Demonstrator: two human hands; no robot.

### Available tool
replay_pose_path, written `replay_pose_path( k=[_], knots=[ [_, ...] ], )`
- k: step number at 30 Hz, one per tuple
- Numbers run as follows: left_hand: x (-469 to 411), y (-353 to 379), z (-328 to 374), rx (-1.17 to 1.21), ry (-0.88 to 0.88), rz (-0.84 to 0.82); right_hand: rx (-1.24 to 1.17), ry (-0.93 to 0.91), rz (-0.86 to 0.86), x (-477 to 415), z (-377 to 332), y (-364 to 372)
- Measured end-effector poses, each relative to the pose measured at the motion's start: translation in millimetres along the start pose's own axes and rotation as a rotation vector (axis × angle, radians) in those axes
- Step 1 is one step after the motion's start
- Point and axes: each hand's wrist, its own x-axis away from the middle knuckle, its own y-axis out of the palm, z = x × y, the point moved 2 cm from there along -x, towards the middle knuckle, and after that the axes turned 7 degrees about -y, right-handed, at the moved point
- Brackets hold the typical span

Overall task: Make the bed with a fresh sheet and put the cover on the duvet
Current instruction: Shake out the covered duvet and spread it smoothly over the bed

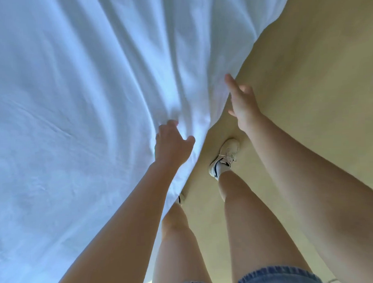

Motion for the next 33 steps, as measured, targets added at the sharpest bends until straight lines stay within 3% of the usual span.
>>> replay_pose_path(
  k=[3,8,14,16,18,21,23,26,29,33],
  knots=[
    [-2,1,40,0.083,-0.011,0.029,0.003,-0.06,-0.103,-32,-42,4],
    [-8,-12,98,0.186,-0.028,0.164,0.367,-0.269,-0.08,-36,-55,-12],
    [-21,-24,150,0.069,0.04,0.234,0.627,-0.435,-0.034,-40,-56,-72],
    [-33,-28,168,0.005,0.046,0.209,0.714,-0.366,0.05,-50,-53,-108],
    [-42,-30,188,-0.039,0.085,0.146,0.731,-0.148,0.134,-59,-41,-140],
    [-55,-35,216,-0.048,0.141,0.097,0.582,0.108,-0.059,-66,-46,-138],
    [-67,-44,228,-0.002,0.1,0.093,0.553,0.093,-0.165,-83,-77,-123],
    [-90,-58,240,0.041,-0.011,0.021,0.433,-0.018,-0.134,-128,-150,-105],
    [-110,-72,258,0.017,-0.021,-0.063,0.243,0.077,-0.11,-179,-205,-78],
    [-127,-86,288,-0.023,-0.023,-0.181,0.738,-0.034,-0.205,-202,-222,-64]
  ],
)
